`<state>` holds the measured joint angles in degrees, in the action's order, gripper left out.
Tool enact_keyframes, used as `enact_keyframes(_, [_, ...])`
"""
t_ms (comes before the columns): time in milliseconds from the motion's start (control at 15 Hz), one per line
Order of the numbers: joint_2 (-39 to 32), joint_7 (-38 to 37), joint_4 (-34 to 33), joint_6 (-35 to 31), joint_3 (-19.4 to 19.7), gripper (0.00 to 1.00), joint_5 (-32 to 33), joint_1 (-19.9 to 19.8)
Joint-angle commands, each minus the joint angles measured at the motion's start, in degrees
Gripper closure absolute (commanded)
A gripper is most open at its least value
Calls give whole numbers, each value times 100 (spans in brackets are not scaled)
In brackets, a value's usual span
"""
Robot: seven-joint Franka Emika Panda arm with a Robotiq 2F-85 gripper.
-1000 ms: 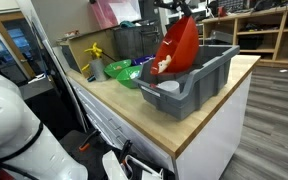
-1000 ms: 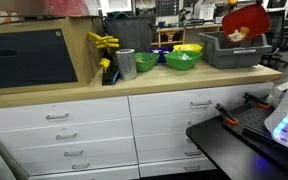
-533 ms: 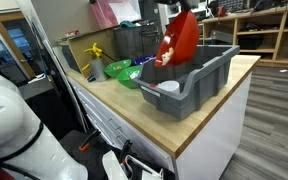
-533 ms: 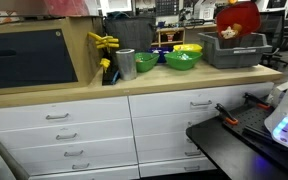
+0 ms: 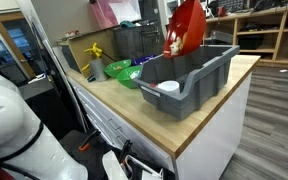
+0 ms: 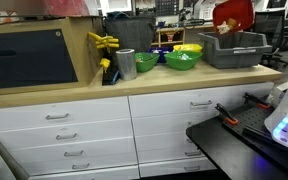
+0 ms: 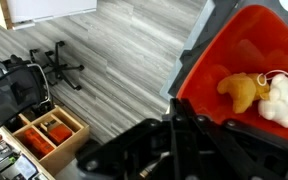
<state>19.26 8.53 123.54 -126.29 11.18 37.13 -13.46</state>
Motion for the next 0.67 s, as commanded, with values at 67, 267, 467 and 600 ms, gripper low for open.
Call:
enact_keyframes(67, [-167,-437,-172,-389,-37,99,176,-45])
enact_keyframes(267, [-35,-235,-32,-818,1,99,371,-58])
enact_keyframes(467, [107,24,114,-1327,86,99,655,-70])
enact_keyframes(600, [272,326,283,-1712,183,99,815,-48])
